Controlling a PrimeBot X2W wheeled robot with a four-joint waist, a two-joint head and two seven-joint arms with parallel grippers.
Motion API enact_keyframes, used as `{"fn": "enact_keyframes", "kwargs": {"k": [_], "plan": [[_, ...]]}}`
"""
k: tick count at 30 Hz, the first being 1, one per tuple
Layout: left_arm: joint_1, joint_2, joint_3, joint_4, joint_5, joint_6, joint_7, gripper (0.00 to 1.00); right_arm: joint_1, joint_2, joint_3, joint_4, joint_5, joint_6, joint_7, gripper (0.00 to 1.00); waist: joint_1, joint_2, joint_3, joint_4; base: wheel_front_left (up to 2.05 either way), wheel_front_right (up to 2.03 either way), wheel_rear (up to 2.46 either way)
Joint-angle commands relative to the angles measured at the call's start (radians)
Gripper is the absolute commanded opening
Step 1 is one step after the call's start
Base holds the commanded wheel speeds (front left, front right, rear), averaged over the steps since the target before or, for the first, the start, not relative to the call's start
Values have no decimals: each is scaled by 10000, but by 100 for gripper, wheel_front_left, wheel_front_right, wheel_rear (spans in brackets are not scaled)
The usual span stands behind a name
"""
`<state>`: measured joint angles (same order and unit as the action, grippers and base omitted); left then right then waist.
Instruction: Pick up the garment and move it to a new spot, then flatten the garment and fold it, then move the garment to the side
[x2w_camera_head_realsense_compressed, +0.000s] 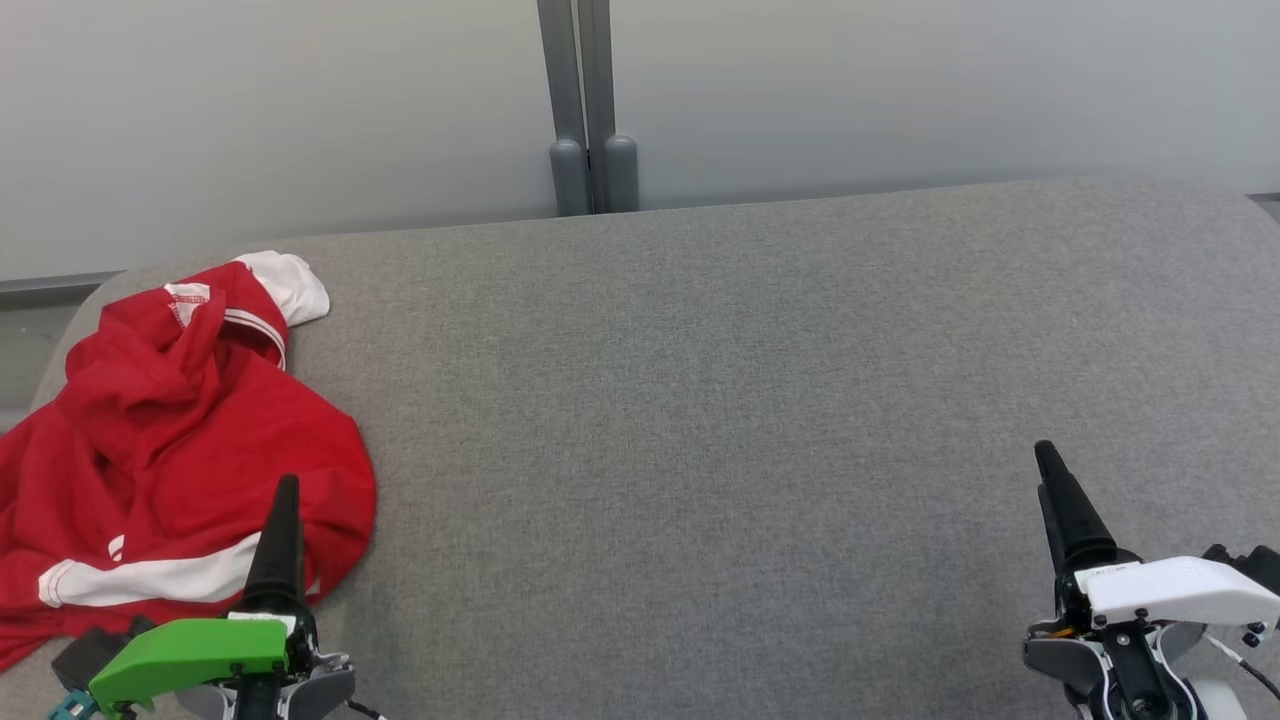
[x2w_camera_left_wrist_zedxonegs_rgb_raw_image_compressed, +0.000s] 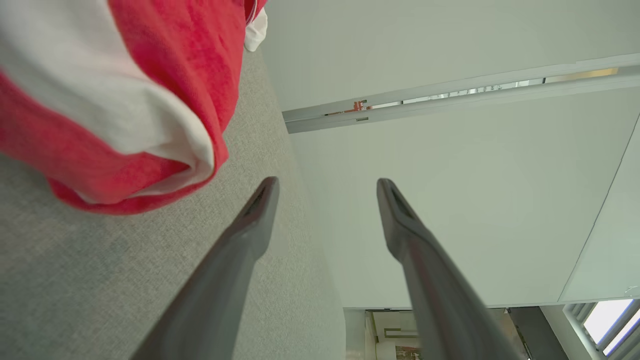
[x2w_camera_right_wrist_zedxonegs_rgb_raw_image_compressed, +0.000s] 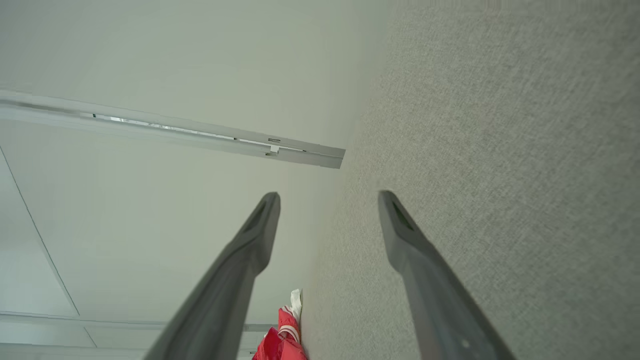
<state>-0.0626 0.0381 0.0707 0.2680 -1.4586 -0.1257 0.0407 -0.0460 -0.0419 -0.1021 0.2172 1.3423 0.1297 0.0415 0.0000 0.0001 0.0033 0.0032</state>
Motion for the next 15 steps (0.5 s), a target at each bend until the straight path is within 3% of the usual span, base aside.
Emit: {"fn": "enact_keyframes", "kwargs": {"k": [1, 15], "plan": [[-141, 44, -26, -200, 416, 38, -106, 100, -78, -120, 81, -329, -637, 6, -118, 100, 0, -1, -3, 5, 0, 0, 0], [71, 66, -271, -251, 3508, 150, -683, 100, 172, -299, 456, -680, -3693, 9, -693, 100, 0, -1, -43, 44, 0, 0, 0]]}}
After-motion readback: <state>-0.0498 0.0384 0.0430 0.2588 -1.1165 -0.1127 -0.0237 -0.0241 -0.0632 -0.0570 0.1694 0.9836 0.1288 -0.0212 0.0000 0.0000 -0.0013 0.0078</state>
